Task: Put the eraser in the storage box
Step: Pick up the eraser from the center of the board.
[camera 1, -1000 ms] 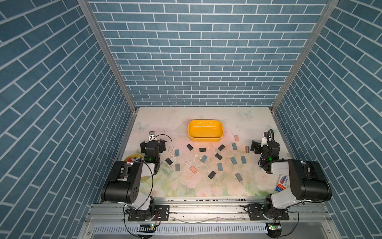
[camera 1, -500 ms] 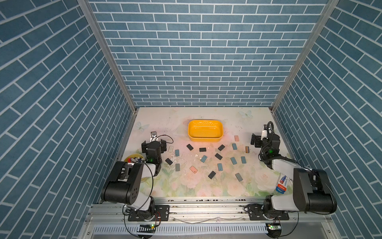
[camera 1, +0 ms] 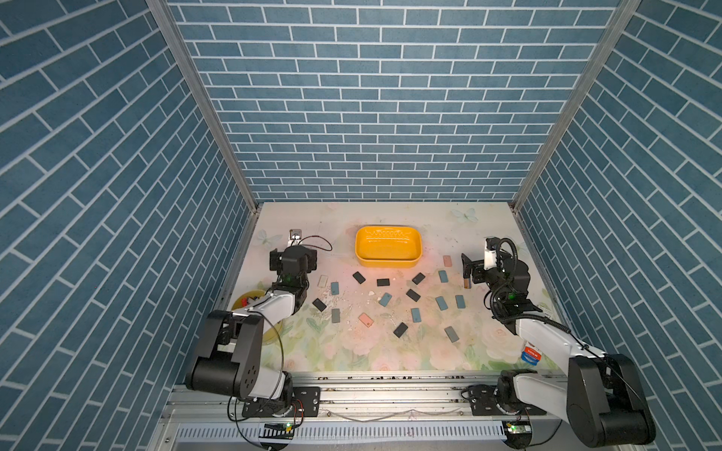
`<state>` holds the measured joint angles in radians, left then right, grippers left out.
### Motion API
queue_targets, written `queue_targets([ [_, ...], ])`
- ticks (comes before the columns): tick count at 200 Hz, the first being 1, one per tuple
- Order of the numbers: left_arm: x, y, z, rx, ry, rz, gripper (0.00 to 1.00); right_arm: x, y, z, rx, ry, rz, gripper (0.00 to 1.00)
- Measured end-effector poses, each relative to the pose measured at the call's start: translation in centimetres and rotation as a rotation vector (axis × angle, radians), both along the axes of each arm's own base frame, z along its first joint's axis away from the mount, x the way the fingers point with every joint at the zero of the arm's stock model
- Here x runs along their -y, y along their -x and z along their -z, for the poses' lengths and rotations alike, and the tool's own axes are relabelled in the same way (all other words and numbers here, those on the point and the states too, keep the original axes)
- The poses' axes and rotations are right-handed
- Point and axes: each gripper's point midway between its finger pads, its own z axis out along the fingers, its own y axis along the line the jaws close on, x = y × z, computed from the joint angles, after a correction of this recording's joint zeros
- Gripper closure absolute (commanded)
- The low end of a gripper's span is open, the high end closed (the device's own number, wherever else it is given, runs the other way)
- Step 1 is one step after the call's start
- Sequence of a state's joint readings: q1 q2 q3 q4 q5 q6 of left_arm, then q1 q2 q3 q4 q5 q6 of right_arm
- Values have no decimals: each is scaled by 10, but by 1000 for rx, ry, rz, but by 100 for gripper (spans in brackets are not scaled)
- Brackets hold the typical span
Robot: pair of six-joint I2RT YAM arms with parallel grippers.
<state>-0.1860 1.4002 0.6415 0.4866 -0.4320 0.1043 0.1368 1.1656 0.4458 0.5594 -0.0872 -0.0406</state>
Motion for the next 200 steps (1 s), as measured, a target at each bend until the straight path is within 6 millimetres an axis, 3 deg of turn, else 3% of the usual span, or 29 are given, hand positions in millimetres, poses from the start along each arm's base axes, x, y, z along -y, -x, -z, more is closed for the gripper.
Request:
queue_targets([
  [17, 14, 11, -28, 45, -27, 17, 1, -3, 2, -8, 25, -37, -12, 1],
  [48, 36, 29, -56, 70, 17, 77, 0, 0, 3, -28, 6, -226, 50, 1],
  [61, 41, 33, -75, 99, 107, 81, 0, 5, -1, -39, -35, -311, 98, 1],
  [83, 51, 47, -129, 202, 305, 130, 1, 3, -2, -63, -43, -425, 81, 1],
  [98, 56, 62, -160, 271, 422, 172, 1, -1, 3, -67, -64, -466, 57, 1],
  [113, 52, 77, -174, 309, 526, 162, 0, -4, 9, -64, -102, -482, 46, 1],
  [133, 49, 91, -174, 322, 623, 146, 1, -2, 11, -55, -183, -504, 82, 2],
  [156, 56, 99, -158, 271, 694, 157, 0, -2, 8, -40, -287, -508, 120, 1],
  [200, 54, 102, -90, -15, 726, -7, 1, 18, 24, 2, -440, -423, 287, 1],
])
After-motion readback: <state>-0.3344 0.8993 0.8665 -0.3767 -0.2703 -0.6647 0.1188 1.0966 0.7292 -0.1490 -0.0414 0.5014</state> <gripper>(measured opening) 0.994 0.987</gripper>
